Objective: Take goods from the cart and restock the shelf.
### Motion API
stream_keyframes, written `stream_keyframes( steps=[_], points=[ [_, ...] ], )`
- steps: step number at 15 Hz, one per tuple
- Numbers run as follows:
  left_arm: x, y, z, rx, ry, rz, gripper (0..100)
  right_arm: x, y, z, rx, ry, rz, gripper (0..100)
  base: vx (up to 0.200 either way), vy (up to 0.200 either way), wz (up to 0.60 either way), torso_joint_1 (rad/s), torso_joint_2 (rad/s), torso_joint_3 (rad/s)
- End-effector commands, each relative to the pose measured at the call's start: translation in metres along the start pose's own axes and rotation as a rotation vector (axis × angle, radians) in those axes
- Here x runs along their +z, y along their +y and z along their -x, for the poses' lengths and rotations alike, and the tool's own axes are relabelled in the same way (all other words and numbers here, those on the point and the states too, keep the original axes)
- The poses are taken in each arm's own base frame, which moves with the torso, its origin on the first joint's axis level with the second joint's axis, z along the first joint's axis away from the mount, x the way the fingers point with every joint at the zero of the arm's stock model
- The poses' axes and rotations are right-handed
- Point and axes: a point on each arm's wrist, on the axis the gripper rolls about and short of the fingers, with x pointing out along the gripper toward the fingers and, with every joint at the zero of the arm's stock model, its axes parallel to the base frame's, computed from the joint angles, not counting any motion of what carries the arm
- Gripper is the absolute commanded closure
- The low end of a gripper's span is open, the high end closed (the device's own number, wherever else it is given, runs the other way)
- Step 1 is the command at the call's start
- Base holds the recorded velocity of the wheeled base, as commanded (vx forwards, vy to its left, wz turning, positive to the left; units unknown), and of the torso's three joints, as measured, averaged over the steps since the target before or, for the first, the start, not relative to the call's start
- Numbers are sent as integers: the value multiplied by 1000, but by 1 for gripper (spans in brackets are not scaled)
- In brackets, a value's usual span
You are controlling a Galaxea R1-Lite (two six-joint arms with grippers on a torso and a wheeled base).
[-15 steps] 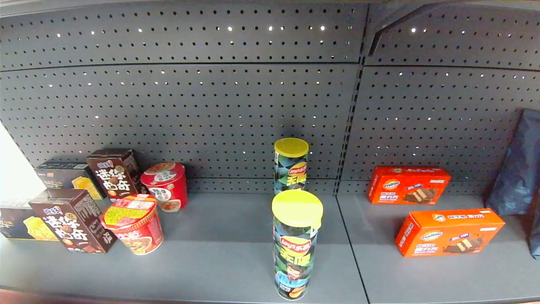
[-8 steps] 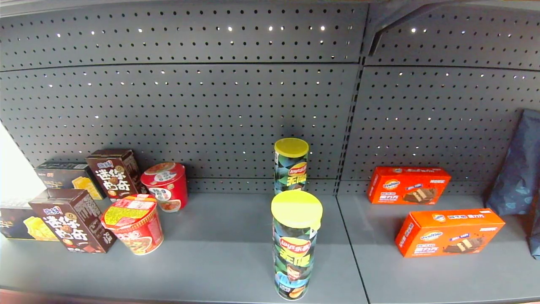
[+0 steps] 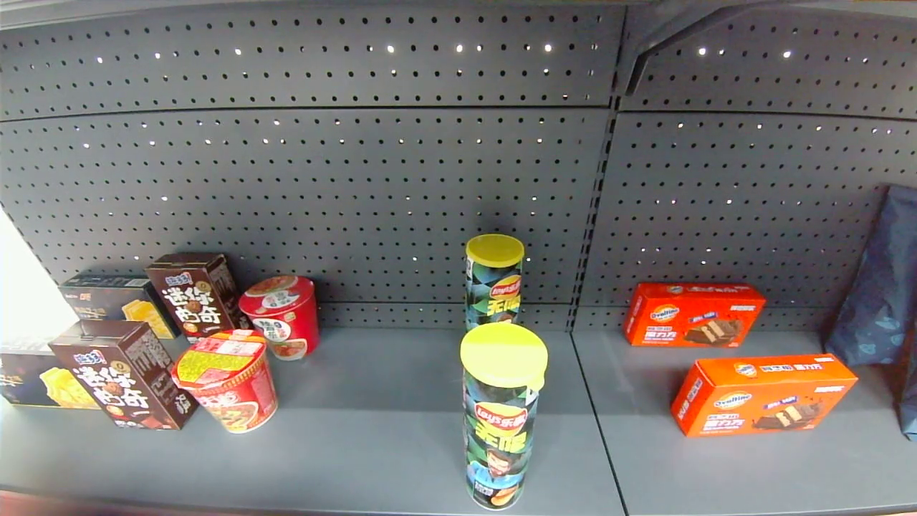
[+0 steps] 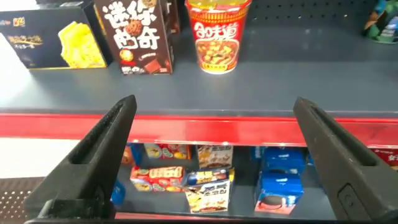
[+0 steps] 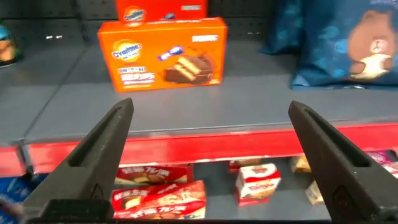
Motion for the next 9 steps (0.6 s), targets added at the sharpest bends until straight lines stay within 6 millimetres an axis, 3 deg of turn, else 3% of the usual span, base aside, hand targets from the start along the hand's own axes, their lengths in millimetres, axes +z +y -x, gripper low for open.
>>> stream_keyframes(
  steps=[1, 6, 7, 9],
  points=[
    [-1, 0, 3, -29, -40, 0, 0, 0, 0, 0, 14, 3, 3, 0, 0, 0, 0, 0, 0, 0],
    [-1, 0, 3, -18, -43, -7, 0, 0, 1, 0, 39, 0, -19, 0, 0, 0, 0, 0, 0, 0],
    [-1, 0, 3, -18, -43, -7, 0, 0, 1, 0, 39, -2, -19, 0, -200, 0, 0, 2, -2, 2],
    [-1, 0, 3, -20, -43, 5, 0, 0, 1, 0, 36, -2, -27, 0, 0, 0, 0, 0, 0, 0]
  ],
)
